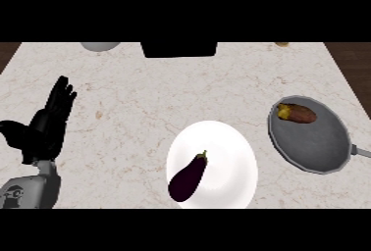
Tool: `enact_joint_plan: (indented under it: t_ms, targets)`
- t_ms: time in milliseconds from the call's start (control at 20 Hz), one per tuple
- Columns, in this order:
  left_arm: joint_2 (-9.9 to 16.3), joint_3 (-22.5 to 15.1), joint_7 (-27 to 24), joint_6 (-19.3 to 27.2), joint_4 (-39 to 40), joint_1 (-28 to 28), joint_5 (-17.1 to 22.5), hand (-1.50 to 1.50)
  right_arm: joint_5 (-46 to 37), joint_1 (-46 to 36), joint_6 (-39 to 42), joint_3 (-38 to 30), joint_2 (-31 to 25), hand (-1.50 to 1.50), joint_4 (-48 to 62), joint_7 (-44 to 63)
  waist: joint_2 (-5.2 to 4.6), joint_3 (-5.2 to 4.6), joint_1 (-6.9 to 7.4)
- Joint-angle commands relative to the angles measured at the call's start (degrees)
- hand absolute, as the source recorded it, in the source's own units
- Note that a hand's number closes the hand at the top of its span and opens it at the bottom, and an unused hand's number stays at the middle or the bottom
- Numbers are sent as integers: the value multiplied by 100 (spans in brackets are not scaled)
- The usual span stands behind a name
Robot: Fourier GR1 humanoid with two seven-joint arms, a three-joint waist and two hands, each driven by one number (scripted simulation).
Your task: Pick the sweet potato from the plate and place it in the pan
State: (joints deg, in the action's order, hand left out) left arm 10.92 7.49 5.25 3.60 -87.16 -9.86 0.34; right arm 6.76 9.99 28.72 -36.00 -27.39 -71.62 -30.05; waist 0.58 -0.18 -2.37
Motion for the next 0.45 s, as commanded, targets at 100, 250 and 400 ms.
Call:
enact_joint_plan:
  t_ms: [100, 250, 400]
  targets:
    - [-100, -75, -262, -37, 184, -10, -63, 0, 854, 1633, 786, -655, 262, -150, -1563, 272, -44, 10, 117]
    - [-255, -332, 110, 72, 91, -297, -199, 0, 807, 2000, 724, -620, 682, -150, -2348, 503, -49, 13, 153]
    - [74, 110, -38, -120, 328, -345, 22, 0, 631, 2065, 568, -749, 864, -150, -2742, 815, -55, 14, 187]
